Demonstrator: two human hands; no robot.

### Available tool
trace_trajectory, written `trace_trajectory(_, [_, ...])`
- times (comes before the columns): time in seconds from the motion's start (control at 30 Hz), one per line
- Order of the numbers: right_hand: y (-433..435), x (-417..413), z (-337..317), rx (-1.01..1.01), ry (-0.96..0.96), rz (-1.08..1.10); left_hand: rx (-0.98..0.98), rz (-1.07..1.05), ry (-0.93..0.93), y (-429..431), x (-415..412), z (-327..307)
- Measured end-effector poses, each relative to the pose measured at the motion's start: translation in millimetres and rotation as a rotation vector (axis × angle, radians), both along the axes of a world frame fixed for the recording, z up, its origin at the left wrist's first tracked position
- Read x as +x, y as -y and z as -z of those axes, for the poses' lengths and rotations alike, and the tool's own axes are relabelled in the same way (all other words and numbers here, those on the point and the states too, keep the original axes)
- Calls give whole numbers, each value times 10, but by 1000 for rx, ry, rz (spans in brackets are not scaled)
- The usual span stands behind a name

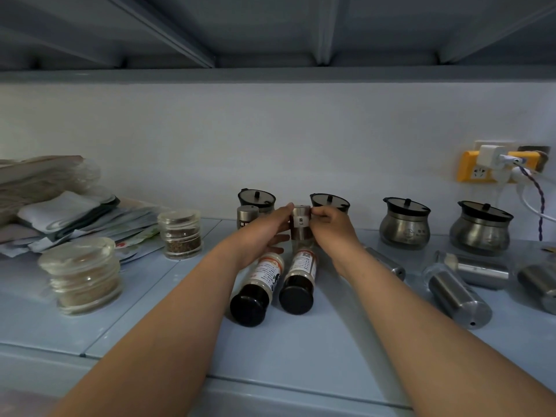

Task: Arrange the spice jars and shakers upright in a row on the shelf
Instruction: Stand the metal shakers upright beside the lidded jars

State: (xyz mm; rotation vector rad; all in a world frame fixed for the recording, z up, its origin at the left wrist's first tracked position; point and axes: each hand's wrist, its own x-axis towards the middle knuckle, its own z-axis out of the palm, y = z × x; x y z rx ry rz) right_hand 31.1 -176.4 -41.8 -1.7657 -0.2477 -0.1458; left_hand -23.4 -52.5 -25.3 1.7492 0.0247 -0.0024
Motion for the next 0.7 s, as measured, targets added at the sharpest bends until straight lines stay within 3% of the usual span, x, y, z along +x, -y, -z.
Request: trace_trajectory(0.7, [-17,46,58,-64,-50,1,93,-162,-68,-3,60,-17])
